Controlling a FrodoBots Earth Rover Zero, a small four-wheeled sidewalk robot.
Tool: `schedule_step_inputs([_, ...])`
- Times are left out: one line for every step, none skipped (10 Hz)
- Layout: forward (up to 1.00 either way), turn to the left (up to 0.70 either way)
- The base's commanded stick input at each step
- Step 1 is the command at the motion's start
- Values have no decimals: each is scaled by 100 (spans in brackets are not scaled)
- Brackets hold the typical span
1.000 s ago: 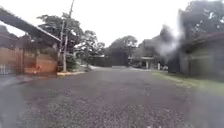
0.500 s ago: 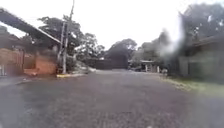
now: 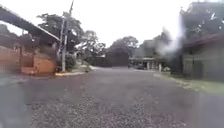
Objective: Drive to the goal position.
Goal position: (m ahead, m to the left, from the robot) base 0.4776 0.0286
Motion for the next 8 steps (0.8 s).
schedule_step_inputs([70, -35])
schedule_step_inputs([70, -35])
schedule_step_inputs([70, -35])
schedule_step_inputs([70, -35])
schedule_step_inputs([70, -35])
schedule_step_inputs([70, -35])
schedule_step_inputs([70, -35])
schedule_step_inputs([70, -35])
